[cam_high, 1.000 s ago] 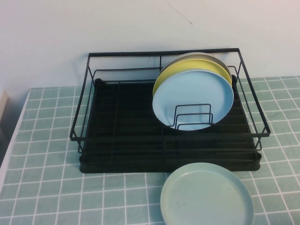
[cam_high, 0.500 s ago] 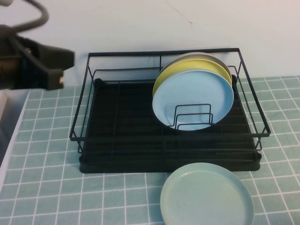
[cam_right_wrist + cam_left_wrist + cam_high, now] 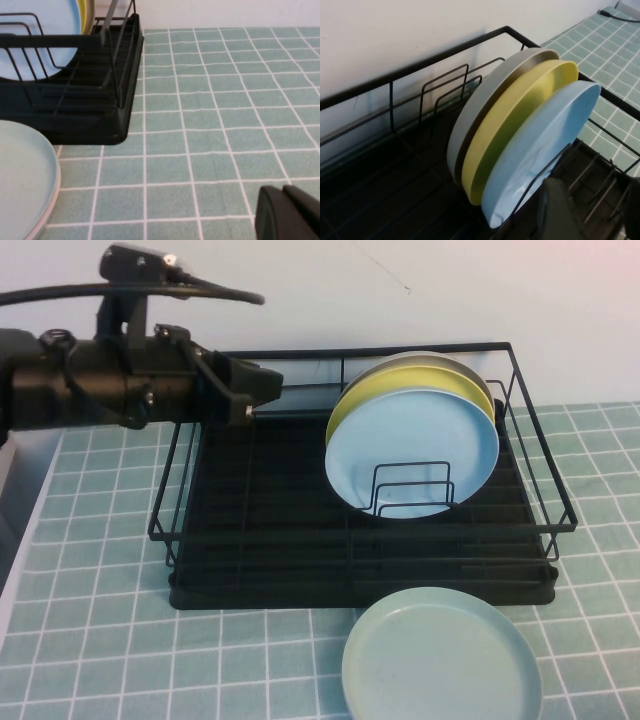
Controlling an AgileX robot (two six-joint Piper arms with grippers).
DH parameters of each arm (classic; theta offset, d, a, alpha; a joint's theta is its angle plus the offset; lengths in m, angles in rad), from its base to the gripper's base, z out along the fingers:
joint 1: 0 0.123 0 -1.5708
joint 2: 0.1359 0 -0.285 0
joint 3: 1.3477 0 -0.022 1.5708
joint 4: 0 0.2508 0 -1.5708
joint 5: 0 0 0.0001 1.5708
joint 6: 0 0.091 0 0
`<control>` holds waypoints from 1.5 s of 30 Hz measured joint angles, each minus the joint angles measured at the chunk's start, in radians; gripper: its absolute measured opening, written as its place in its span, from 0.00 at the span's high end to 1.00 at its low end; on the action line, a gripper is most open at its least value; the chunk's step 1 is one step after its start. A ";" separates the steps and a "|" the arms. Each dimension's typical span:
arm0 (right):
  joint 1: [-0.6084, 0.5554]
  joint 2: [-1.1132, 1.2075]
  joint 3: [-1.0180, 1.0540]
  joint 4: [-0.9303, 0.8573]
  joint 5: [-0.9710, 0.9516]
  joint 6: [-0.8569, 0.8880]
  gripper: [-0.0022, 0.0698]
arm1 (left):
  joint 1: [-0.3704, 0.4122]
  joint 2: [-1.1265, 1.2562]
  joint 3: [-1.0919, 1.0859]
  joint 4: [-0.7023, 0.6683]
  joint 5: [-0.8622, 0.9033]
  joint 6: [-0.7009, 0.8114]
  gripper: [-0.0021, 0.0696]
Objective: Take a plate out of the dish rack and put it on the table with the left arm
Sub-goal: Grasp the plate from the shelf
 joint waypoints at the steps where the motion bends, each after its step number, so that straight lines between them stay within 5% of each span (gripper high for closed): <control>1: 0.000 0.000 0.000 0.000 0.000 0.000 0.97 | -0.009 0.030 -0.021 0.000 -0.001 0.001 0.58; 6: 0.000 0.000 0.000 0.000 0.000 0.000 0.97 | -0.077 0.167 -0.152 0.005 -0.003 0.007 0.47; 13: 0.000 0.000 0.000 0.000 0.000 0.000 0.97 | -0.181 0.346 -0.332 0.113 -0.013 -0.035 0.48; 21: 0.000 0.000 0.000 0.000 0.000 0.000 0.97 | -0.215 0.470 -0.414 0.141 -0.052 -0.054 0.49; 24: 0.000 0.000 0.000 0.000 0.000 0.000 0.97 | -0.215 0.495 -0.422 0.141 -0.076 -0.055 0.56; 28: 0.000 0.000 0.000 0.000 0.000 0.000 0.97 | -0.215 0.499 -0.428 0.141 -0.097 -0.057 0.83; 31: 0.000 0.000 0.000 0.000 0.000 0.000 0.97 | -0.215 0.499 -0.429 0.141 -0.103 -0.057 0.93; 45: 0.000 0.000 0.000 0.000 0.000 0.000 0.97 | -0.210 0.377 -0.435 0.256 -0.059 -0.057 0.96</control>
